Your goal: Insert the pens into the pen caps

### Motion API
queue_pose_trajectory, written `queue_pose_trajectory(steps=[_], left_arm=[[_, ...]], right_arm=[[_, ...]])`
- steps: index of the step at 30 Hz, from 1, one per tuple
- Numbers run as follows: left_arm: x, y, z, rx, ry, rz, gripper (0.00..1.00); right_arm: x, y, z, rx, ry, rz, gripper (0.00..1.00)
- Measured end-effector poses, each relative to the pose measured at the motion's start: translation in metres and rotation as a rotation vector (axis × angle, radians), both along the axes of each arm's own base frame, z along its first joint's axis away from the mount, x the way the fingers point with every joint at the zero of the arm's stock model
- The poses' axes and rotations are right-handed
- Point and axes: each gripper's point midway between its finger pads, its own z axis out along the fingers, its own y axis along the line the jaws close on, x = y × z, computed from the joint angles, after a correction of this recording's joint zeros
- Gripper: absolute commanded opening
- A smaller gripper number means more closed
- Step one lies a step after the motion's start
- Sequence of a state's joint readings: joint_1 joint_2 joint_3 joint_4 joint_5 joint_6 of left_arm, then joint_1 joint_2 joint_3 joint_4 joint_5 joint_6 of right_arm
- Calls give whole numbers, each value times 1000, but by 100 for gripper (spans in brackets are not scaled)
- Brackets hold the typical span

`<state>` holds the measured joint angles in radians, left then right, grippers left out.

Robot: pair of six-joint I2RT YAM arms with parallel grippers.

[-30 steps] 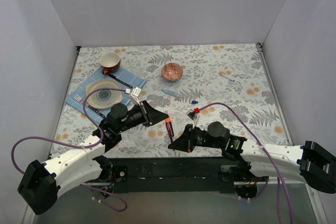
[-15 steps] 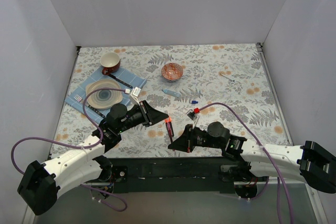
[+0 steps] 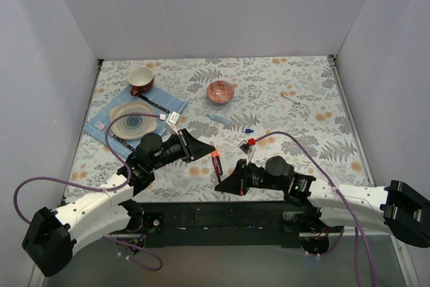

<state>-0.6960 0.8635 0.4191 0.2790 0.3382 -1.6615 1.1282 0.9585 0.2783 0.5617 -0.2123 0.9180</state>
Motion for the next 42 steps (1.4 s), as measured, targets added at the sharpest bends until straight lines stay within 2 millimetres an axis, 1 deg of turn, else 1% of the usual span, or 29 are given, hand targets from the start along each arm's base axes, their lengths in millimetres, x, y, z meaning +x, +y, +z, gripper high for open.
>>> queue_pose_trajectory(steps=[14, 23, 42], left_arm=[[3, 2, -2, 13, 11, 21, 0], [7, 0, 11, 1, -7, 29, 0], [6, 1, 11, 1, -13, 25, 0]], right_arm=[[0, 0, -2, -5, 5, -1, 1], [-2, 1, -5, -14, 10, 5, 1], [-2, 1, -5, -14, 10, 5, 1]])
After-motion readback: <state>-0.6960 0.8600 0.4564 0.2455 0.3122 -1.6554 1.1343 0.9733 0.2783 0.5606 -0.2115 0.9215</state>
